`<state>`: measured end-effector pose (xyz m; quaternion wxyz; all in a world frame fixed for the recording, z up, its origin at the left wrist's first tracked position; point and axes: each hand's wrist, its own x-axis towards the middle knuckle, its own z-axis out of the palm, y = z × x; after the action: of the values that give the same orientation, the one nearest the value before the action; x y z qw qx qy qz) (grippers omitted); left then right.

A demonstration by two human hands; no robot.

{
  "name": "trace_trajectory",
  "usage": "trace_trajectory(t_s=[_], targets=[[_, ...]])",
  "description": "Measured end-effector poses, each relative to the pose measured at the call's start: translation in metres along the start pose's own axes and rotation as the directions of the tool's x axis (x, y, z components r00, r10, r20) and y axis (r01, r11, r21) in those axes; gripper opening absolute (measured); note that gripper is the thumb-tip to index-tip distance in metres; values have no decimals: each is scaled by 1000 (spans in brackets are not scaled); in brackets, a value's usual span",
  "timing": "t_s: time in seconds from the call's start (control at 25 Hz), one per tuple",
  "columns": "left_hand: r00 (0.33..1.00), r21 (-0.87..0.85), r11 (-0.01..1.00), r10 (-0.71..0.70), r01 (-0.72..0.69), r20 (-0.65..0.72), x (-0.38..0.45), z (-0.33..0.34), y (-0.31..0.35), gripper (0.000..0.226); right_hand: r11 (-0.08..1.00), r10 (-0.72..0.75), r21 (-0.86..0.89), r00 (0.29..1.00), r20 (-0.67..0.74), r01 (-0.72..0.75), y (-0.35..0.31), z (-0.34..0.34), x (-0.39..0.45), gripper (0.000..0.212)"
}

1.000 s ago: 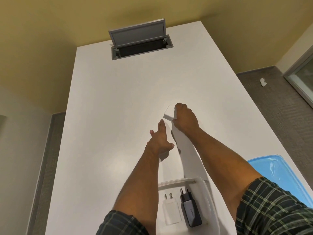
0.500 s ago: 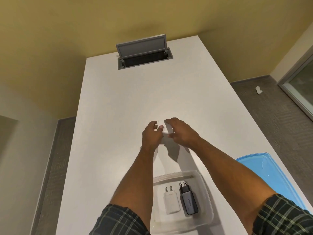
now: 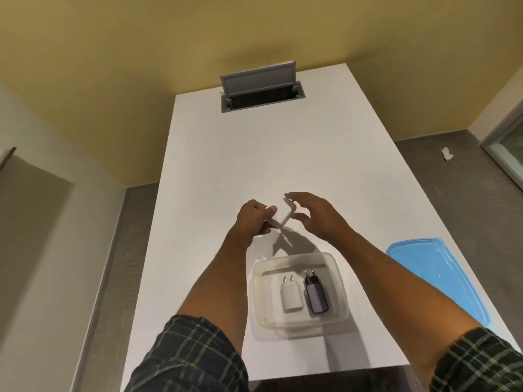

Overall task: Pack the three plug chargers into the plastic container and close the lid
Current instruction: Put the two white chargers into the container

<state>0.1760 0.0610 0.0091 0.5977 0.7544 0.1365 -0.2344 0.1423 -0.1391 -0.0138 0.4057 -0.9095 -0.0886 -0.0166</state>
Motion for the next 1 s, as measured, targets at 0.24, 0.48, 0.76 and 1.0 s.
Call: trace_trajectory(t_s=[0.24,0.48,0.76,1.0], targets=[[988,-129,986,-95,110,122,-51,-8,-19,16,879,271,405,963,11,-252,-27,12,-61,33],[909,-85,953,-249,292,335,-83,-4,-37,20,807,345,504,938,20,-307,-39,18,-95,35],[936,118,945,-320,304,149,-93,-4,-53,24,813,420,385,898,134,-437,-38,27,-106,39],[972,480,855,-235,198,18,-93,6,-50,19,814,464,288,863,200,-504,-52,39,-107,36]])
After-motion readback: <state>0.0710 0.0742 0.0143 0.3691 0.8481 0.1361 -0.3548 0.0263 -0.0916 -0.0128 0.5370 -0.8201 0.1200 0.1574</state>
